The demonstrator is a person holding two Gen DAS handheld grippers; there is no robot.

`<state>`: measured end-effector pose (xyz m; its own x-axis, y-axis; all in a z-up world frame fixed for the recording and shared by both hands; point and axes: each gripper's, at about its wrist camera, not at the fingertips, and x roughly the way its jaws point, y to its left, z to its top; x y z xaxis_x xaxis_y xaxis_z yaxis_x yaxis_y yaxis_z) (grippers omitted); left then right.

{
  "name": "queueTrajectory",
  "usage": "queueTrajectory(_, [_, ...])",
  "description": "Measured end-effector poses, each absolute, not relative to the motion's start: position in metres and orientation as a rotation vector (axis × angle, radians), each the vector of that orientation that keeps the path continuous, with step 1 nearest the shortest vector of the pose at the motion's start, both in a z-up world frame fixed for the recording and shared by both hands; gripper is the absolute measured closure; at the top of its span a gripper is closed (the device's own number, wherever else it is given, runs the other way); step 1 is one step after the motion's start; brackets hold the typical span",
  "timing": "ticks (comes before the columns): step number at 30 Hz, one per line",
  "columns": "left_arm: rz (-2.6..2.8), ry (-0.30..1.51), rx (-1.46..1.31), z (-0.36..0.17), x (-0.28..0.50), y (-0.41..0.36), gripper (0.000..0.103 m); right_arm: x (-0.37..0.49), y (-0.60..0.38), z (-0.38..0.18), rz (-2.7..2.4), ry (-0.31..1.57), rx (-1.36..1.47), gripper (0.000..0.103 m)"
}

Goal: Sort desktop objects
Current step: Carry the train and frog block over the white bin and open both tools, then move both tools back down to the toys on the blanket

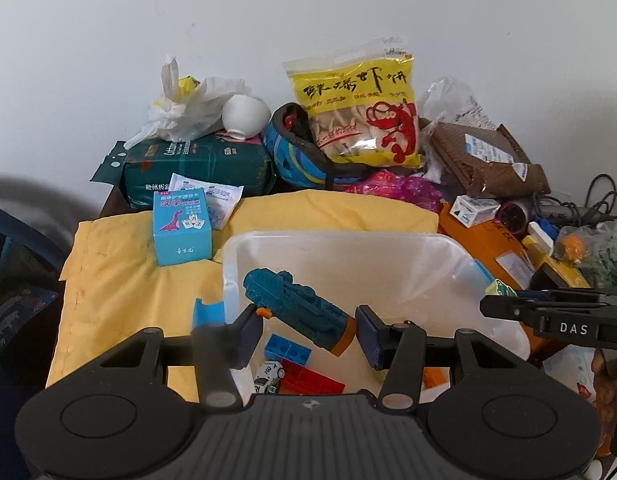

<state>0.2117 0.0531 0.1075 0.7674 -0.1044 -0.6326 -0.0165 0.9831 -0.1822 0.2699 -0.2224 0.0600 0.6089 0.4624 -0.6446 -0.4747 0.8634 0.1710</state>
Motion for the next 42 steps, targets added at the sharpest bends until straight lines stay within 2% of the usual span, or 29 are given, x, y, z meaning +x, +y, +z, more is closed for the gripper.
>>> queueTrajectory(6, [-0.033,0.77,-0.167,0.097,0.229,0.053,0.047,0.281,-0.216,0.055,0.549,0.776,-0.043,0.066])
queueTrajectory(9, [-0.008,0.787,-0.192,0.092,0.229,0.055,0.038,0.287,-0.212,0.053,0.532,0.782,-0.059,0.063])
queueTrajectory(11, [0.003,0.775,-0.181,0.09,0.224,0.055,0.036,0.288,-0.212,0.053,0.531,0.771,-0.055,0.042])
queueTrajectory(20, [-0.067,0.639,-0.157,0.098,0.16,0.047,0.036,0.243,-0.224,0.063,0.621,0.677,-0.083,0.043])
queueTrajectory(24, [-0.101,0.623,-0.129,0.082,0.111,0.036,0.035,0.197,-0.23,0.051,0.672,0.671,-0.128,0.043])
queueTrajectory(28, [-0.102,0.7,-0.144,0.043,0.076,0.031,0.035,0.159,-0.225,0.01,0.718,0.761,-0.197,0.043])
queueTrajectory(33, [-0.106,0.785,-0.129,0.006,0.056,0.016,0.035,0.142,-0.209,-0.044,0.722,0.882,-0.233,0.048])
queueTrajectory(37, [-0.16,0.825,-0.077,-0.012,0.051,-0.003,0.035,0.142,-0.196,-0.061,0.715,0.899,-0.252,0.054])
queueTrajectory(42, [-0.195,0.85,-0.047,-0.027,0.058,-0.019,0.035,0.147,-0.192,-0.068,0.73,0.902,-0.271,0.056])
